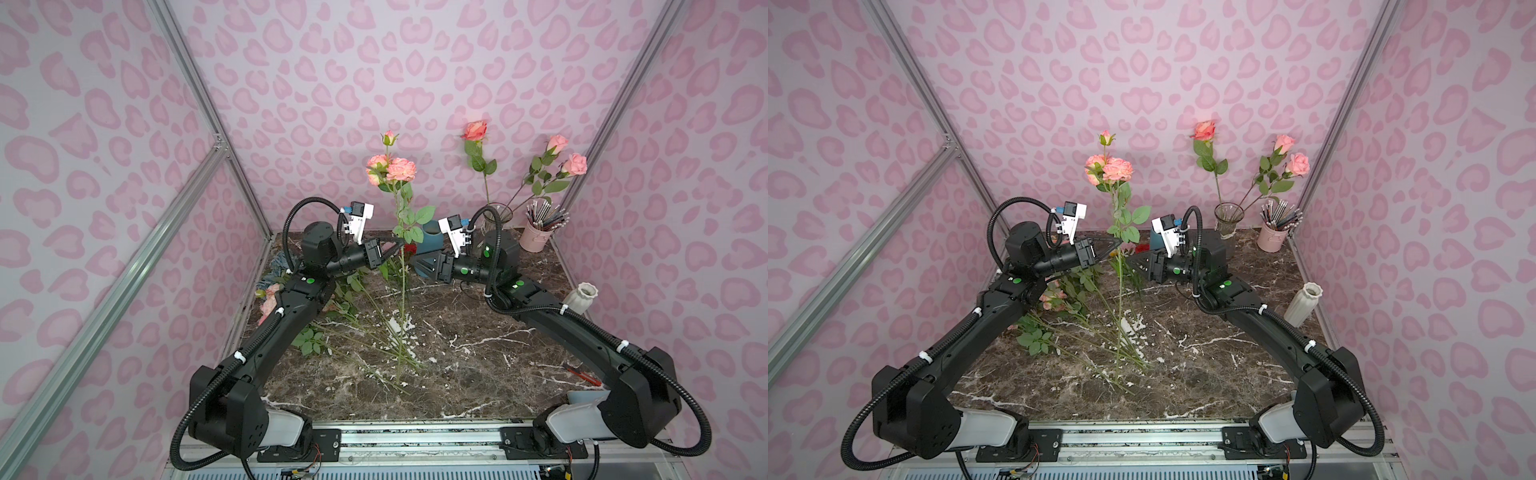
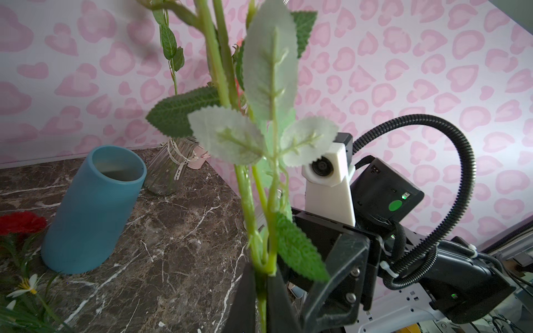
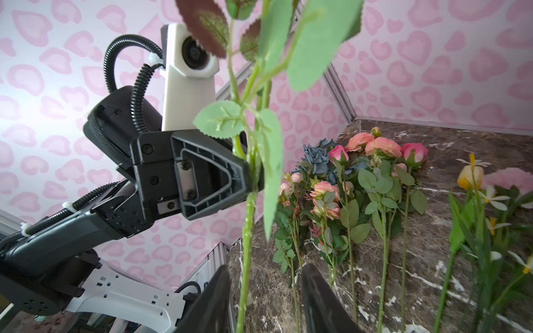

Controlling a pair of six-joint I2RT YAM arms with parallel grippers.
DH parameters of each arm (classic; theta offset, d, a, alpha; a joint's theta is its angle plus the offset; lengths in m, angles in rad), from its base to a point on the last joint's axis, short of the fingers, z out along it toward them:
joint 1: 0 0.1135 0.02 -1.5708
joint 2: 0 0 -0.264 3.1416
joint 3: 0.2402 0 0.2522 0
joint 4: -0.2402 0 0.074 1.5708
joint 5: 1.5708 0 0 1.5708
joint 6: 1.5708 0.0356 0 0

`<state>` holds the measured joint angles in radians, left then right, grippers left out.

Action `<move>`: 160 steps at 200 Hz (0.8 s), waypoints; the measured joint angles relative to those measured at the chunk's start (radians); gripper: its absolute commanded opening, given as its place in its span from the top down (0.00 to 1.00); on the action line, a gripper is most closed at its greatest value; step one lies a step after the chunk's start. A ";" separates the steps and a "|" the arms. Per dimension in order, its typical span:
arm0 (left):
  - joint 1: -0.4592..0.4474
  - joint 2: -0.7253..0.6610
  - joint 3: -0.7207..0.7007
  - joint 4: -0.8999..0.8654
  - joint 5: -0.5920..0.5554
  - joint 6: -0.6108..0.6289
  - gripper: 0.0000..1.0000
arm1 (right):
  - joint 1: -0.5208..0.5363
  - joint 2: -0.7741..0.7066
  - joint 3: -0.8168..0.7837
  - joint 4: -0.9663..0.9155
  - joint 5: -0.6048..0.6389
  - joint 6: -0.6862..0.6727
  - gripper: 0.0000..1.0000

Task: Place the pink flowers into the vase
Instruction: Pick up the flower at the center of the board.

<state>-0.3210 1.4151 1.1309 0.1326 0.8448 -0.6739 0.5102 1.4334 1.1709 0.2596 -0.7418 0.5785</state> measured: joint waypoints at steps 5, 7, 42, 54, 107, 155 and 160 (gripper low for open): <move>0.000 0.000 -0.001 0.002 0.000 0.000 0.97 | 0.000 0.003 0.000 0.008 -0.006 0.004 0.57; 0.000 0.000 -0.001 0.003 0.001 0.000 0.96 | 0.000 0.005 0.000 0.012 -0.009 0.006 0.57; -0.004 0.001 -0.001 0.013 0.011 -0.008 0.96 | 0.003 0.027 0.014 0.062 -0.034 0.039 0.61; -0.007 0.001 -0.001 0.013 0.011 -0.008 0.96 | 0.005 0.035 0.019 0.077 -0.042 0.043 0.62; -0.016 0.003 -0.001 0.013 0.019 -0.007 0.96 | 0.007 0.068 0.026 0.129 -0.063 0.068 0.70; -0.021 0.009 -0.001 0.012 0.022 -0.006 0.96 | 0.010 0.082 0.026 0.153 -0.076 0.079 0.87; -0.021 0.009 -0.001 0.012 0.021 -0.006 0.96 | 0.010 0.083 0.027 0.158 -0.077 0.079 0.89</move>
<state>-0.3420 1.4242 1.1301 0.1448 0.8661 -0.6796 0.5198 1.5162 1.1976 0.4171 -0.8185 0.6579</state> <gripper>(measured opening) 0.087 0.158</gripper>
